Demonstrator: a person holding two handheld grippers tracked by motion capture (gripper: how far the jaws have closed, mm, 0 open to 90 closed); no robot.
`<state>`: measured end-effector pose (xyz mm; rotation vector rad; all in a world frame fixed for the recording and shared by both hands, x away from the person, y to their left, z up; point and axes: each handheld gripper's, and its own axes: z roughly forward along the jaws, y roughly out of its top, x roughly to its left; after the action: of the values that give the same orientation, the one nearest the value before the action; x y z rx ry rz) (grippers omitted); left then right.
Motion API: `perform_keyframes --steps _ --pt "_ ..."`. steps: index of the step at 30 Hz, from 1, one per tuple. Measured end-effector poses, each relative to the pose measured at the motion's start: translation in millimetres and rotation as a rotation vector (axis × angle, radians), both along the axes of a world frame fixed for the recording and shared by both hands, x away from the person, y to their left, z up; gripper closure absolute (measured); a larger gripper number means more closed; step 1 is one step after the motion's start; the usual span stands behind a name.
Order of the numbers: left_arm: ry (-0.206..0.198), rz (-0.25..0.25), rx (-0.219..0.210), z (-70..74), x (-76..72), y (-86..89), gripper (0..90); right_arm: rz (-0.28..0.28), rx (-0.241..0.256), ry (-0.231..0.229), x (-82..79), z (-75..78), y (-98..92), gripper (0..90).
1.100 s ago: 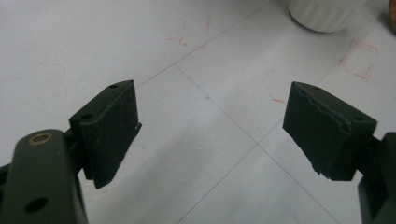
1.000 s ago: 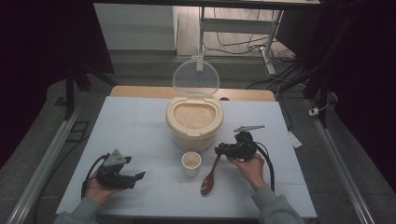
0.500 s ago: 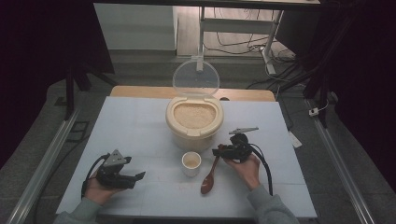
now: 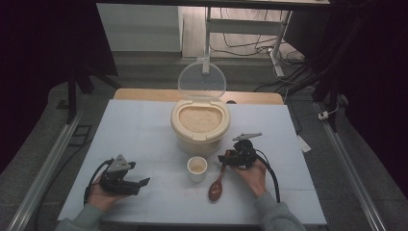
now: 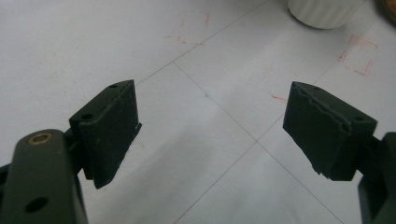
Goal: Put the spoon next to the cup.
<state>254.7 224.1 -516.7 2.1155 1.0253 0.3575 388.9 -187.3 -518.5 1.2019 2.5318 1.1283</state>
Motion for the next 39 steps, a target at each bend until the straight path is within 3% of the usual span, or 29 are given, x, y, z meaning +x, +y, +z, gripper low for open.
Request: perform_keyframes --steps 2,6,10,18,22,28,31,39 --pt "-0.002 -0.002 0.000 0.4 -0.6 -0.4 17.9 -0.001 -0.014 -0.011 -0.2 0.4 0.1 44.3" --pt "-0.005 -0.003 -0.002 1.0 -1.2 -0.3 17.9 -0.032 0.042 -0.036 0.2 4.0 -5.9 39.1" --pt "-0.005 0.001 -0.004 0.8 -1.1 0.3 17.9 -0.033 0.051 -0.074 -2.4 9.6 -13.1 38.9" --pt "-0.005 0.000 -0.007 1.1 -1.6 0.4 17.8 0.051 0.017 -0.152 -26.4 20.3 -31.6 41.4" --pt "-0.003 -0.002 -0.007 1.0 -1.7 0.1 17.8 0.074 0.034 -0.174 -42.9 23.8 -46.6 41.4" --pt "-0.002 -0.002 -0.010 1.0 -1.6 0.2 17.8 0.095 0.055 -0.185 -63.7 26.2 -71.4 41.4" --pt "-0.001 -0.001 -0.013 1.0 -1.5 0.7 17.8 0.080 0.055 -0.190 -71.8 25.6 -83.9 41.6" --pt "0.001 -0.006 -0.007 0.7 -1.7 -0.7 17.7 0.070 0.040 -0.199 -78.2 21.0 -104.0 41.7"
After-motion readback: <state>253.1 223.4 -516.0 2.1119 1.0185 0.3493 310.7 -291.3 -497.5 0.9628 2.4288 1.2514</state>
